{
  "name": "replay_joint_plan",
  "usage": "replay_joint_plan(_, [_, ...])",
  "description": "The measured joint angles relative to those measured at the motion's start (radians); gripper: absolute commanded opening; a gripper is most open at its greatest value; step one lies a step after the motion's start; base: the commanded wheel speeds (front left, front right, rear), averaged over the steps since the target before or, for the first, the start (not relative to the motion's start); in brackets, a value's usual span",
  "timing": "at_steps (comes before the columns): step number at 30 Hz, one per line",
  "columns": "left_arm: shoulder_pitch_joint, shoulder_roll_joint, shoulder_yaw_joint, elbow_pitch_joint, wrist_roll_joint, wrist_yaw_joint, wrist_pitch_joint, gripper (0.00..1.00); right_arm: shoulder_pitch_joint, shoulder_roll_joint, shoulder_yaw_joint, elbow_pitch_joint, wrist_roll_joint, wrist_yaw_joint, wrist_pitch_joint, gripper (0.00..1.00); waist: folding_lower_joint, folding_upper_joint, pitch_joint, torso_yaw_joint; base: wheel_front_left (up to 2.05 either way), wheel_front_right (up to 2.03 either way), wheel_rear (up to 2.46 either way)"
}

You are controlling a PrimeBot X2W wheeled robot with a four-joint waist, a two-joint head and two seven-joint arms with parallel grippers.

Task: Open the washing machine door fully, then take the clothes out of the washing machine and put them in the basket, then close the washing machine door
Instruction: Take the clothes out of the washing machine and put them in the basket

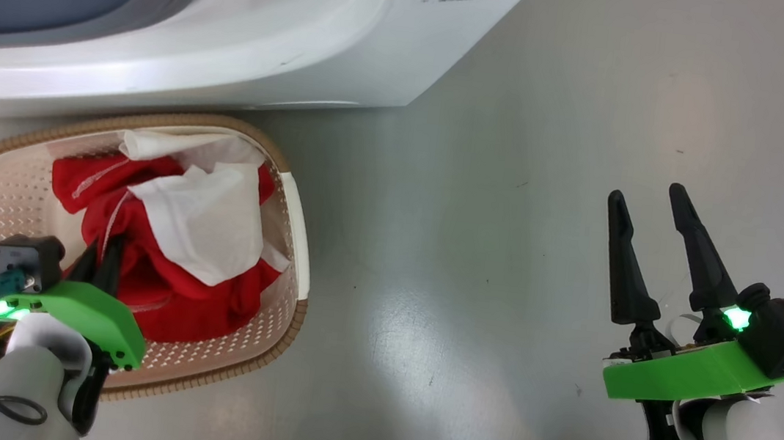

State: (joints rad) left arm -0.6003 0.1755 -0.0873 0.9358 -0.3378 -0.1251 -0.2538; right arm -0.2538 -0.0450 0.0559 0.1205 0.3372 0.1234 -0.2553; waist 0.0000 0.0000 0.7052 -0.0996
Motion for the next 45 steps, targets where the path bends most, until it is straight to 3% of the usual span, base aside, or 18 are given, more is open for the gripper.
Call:
replay_joint_plan(1, [0.0,0.0,0.0,0.003,0.0,0.0,0.0,0.0,0.0,0.0,0.0,0.0,0.0,0.0,0.0,1.0,0.0,0.0,-0.002,0.0,0.0,0.0,0.0])
replay_joint_plan(7, [0.0,0.0,0.001,0.002,-0.007,0.0,0.0,0.51,0.0,-0.001,0.002,0.003,0.0,0.0,0.0,1.0,0.0,0.0,-0.02,0.002,0.0,0.0,0.0])
replay_joint_plan(8, [0.001,0.0,0.002,0.001,-0.007,0.0,0.0,0.66,0.0,-0.001,0.003,0.004,0.0,0.0,0.0,1.0,0.0,0.0,-0.024,0.003,0.0,0.0,0.0])
replay_joint_plan(11, [0.003,-0.001,0.006,-0.004,-0.007,0.0,0.0,0.97,0.0,-0.001,0.007,0.008,0.0,0.0,0.0,1.0,0.0,0.0,-0.039,0.005,0.0,0.0,0.0])
replay_joint_plan(12, [0.005,-0.001,0.01,-0.008,-0.007,0.0,0.0,1.0,0.0,-0.001,0.009,0.01,0.0,0.0,0.0,1.0,0.0,0.0,-0.045,0.005,0.0,0.0,0.0])
replay_joint_plan(25, [0.095,-0.006,0.061,-0.084,-0.007,0.0,0.0,1.0,0.011,-0.002,0.013,0.04,0.0,0.0,0.0,1.0,0.0,0.0,-0.149,0.01,0.0,0.0,0.0])
replay_joint_plan(45, [0.307,-0.048,0.174,-0.356,0.066,0.0,0.0,1.0,0.135,-0.001,-0.004,0.091,0.0,0.0,0.0,1.0,0.0,0.0,-0.403,0.027,0.0,0.0,0.0])
